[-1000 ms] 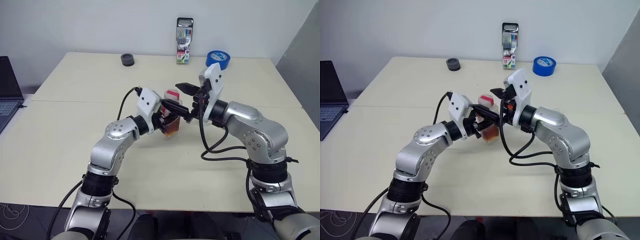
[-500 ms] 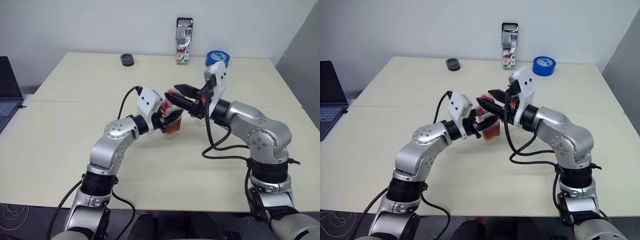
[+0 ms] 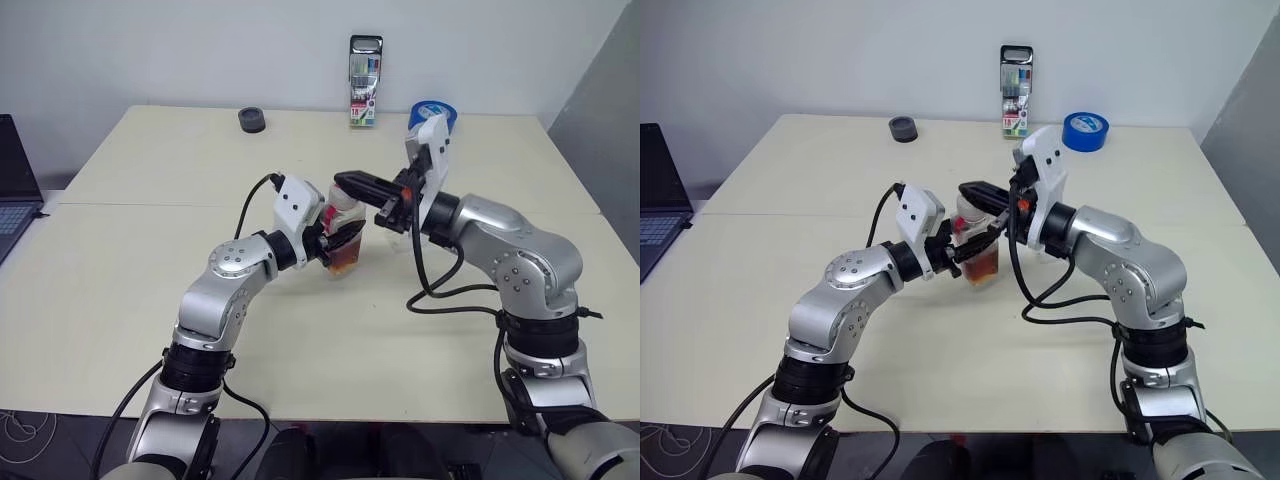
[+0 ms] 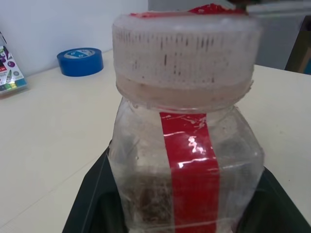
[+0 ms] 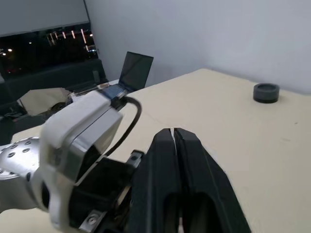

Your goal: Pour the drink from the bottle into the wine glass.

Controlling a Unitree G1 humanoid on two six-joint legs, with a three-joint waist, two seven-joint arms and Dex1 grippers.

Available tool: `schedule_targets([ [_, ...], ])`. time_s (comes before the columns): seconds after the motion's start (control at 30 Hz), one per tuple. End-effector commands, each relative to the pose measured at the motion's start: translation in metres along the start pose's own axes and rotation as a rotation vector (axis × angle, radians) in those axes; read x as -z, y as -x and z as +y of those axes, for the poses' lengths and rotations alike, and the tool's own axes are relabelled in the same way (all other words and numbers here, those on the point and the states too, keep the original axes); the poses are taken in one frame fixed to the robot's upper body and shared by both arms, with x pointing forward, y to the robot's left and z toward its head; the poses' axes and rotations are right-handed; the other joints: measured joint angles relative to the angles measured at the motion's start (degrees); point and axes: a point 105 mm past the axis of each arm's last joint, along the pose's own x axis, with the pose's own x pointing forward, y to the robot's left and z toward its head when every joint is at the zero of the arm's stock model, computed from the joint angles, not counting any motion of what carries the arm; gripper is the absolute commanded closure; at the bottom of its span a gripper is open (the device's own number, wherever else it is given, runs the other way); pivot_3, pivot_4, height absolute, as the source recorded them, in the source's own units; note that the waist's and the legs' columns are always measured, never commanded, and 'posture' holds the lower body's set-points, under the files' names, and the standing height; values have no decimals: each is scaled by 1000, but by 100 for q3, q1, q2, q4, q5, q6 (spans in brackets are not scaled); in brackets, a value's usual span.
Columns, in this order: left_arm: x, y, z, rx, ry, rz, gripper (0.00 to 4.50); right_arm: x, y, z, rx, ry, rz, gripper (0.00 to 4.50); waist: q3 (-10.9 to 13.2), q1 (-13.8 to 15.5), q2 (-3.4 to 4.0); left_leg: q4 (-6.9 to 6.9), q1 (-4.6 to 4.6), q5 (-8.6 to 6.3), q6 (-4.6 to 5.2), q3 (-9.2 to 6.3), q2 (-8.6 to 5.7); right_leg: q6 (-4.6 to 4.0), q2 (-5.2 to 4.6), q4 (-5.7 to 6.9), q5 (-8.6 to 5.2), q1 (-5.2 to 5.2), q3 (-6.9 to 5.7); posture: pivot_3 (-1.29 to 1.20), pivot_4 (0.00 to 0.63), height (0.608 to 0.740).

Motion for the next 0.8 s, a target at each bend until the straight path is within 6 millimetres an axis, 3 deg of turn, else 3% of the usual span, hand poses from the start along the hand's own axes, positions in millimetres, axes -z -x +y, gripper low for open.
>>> schedule_targets([
  [0.03, -24, 3, 0, -8, -49, -82, 2617, -13, 1, 2, -20, 36, -46, 3219, 0, -1, 0, 0, 0, 0, 0, 1, 0, 0, 0, -1, 0, 0, 1, 0, 150, 740],
  [0.3, -26, 0, 1, -12, -49, -92, 2617, -7, 2, 12, -54, 24, -15, 460, 0, 0, 0, 0, 0, 0, 0, 0, 0, 0, 0, 0, 0, 0, 1, 0, 150, 740],
  [0.8, -26, -2, 0, -11, -46, -96, 2617, -2, 1, 12, -40, -1, -11, 460, 0, -1, 0, 0, 0, 0, 0, 0, 0, 0, 0, 0, 0, 0, 1, 0, 150, 740],
])
